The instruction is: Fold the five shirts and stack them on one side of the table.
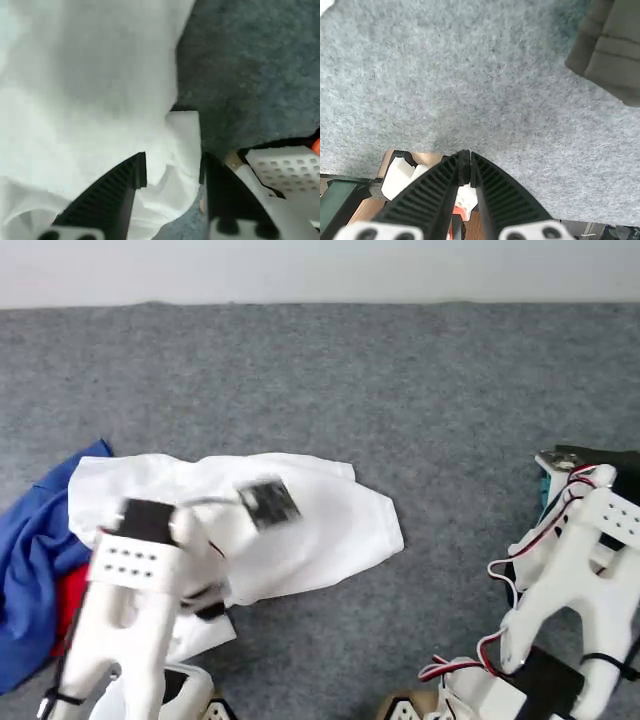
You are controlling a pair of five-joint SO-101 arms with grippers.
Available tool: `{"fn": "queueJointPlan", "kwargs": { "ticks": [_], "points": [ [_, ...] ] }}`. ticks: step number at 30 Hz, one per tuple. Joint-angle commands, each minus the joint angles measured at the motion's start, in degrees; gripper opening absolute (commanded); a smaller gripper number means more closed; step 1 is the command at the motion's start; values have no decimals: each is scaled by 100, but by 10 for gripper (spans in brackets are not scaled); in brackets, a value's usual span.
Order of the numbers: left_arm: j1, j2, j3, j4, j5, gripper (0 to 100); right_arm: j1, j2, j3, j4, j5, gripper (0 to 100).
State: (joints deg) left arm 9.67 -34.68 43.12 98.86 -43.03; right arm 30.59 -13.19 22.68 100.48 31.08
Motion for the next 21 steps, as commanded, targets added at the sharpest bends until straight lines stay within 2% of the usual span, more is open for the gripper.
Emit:
{"fn": "queueJointPlan", "kwargs": {
  "ticks": [1, 10, 21],
  "points": [
    [396, -79, 84, -88, -62, 181, 31, -321, -35, 224, -26, 12],
    [466, 1811, 523, -1336, -53, 149, 31, -321, -35, 224, -26, 12],
    [413, 2338, 1121, -2119, -62, 145, 31, -286, -35, 180, -26, 12]
  ]
}}
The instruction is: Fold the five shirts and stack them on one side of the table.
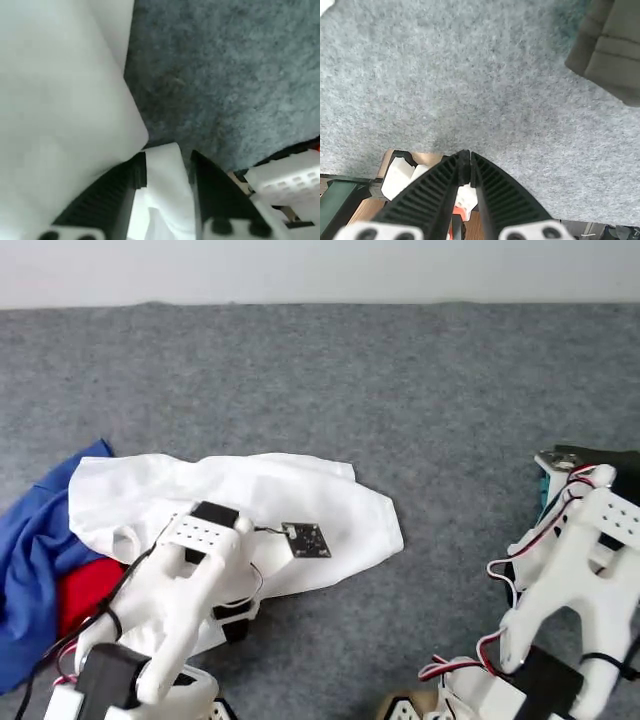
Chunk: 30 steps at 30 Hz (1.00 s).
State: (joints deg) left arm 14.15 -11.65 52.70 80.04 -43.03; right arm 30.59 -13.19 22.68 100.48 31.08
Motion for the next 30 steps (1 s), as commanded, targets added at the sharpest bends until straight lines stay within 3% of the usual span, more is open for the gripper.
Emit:
{"fn": "queueJointPlan", "kwargs": {
  "ticks": [1, 7, 10, 14, 17, 21, 30],
  "points": [
    [-35, 62, 251, -334, -62, 145, 31, -286, -35, 171, -26, 12],
    [-53, 316, 514, -853, -26, 141, 31, -286, -35, 145, -26, 12],
    [-53, 510, 391, -1020, 422, 139, 31, -286, -35, 145, -26, 12],
    [-26, 844, 251, -1222, 624, 18, 31, -286, -44, 145, -26, 12],
    [-44, 888, 110, -1152, 633, 13, 31, -286, -44, 145, -26, 12],
    [-44, 404, -303, -712, 642, 13, 31, -312, -62, 145, -18, 12],
    [-44, -2136, -2026, 870, 651, 13, -57, -312, -70, 145, -18, 12]
  ]
}}
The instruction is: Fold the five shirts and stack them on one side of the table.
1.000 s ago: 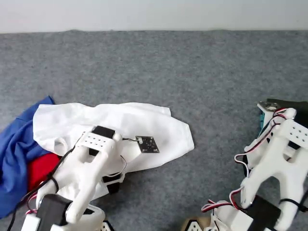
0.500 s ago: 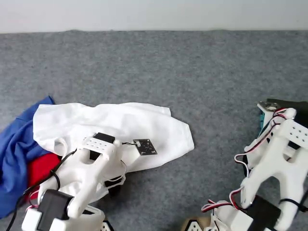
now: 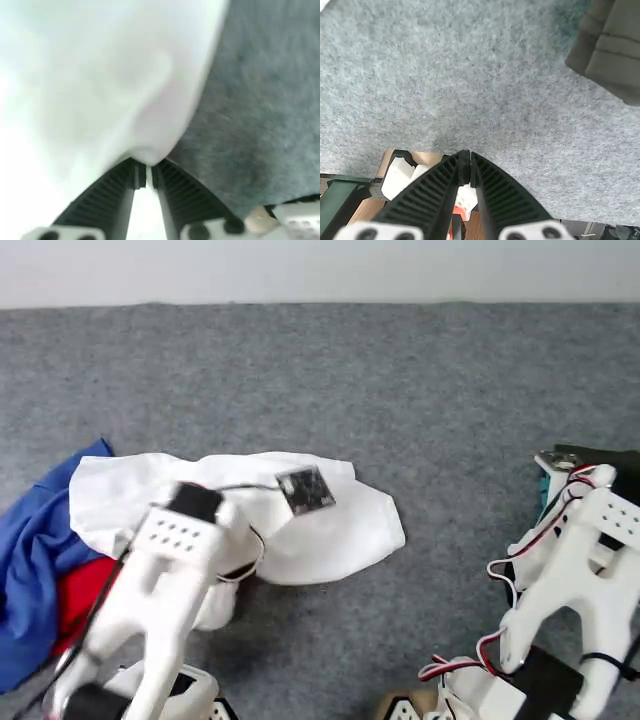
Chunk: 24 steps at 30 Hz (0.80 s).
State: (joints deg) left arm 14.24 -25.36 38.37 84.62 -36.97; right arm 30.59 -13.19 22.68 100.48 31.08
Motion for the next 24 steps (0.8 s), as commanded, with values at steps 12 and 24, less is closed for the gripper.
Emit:
{"fn": "queueJointPlan", "kwargs": {
  "ticks": [12, 24],
  "points": [
    [-3349, -1512, -2070, 765, 18, 13, -1719, -295, -79, 136, -62, 12],
    [-5468, -1538, -259, 273, 9, 14, -3890, -119, -141, -655, -62, 10]
  ]
}}
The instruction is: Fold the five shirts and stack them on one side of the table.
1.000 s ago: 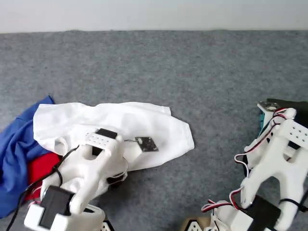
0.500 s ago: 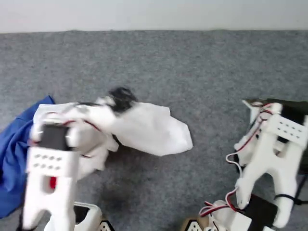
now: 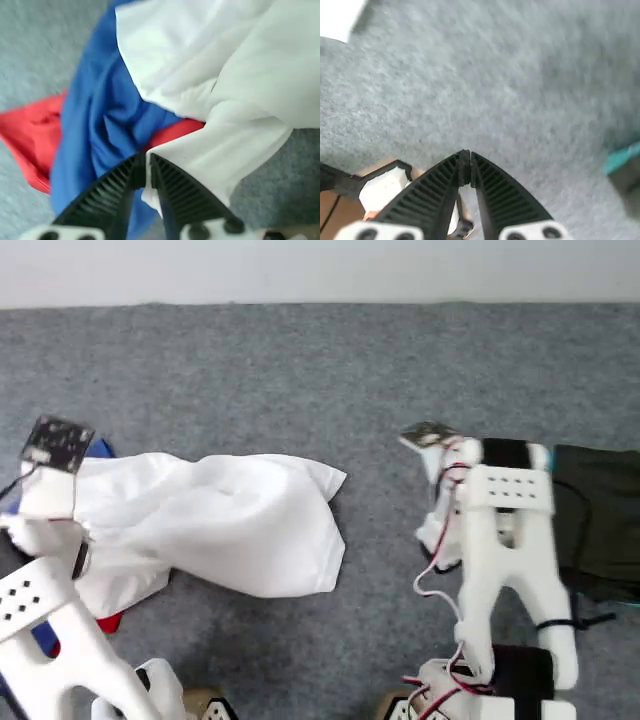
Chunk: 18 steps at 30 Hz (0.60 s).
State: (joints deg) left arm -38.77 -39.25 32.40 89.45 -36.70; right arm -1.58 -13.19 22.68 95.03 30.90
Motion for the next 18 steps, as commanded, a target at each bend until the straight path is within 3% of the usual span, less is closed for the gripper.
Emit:
{"fn": "queueJointPlan", "kwargs": {
  "ticks": [1, 10, 16, 18],
  "points": [
    [-167, -149, 488, -246, -18, 14, -945, -13, -141, -101, -44, 10],
    [-167, -158, 1147, -615, 18, 14, -3310, 1552, -1108, 57, -545, 18],
    [-176, -158, 1130, -659, 18, 14, -4224, 2615, -2295, 295, -774, 218],
    [-176, -158, 1138, -651, 18, 14, -4462, 2923, -2611, 400, -809, 234]
  ]
}}
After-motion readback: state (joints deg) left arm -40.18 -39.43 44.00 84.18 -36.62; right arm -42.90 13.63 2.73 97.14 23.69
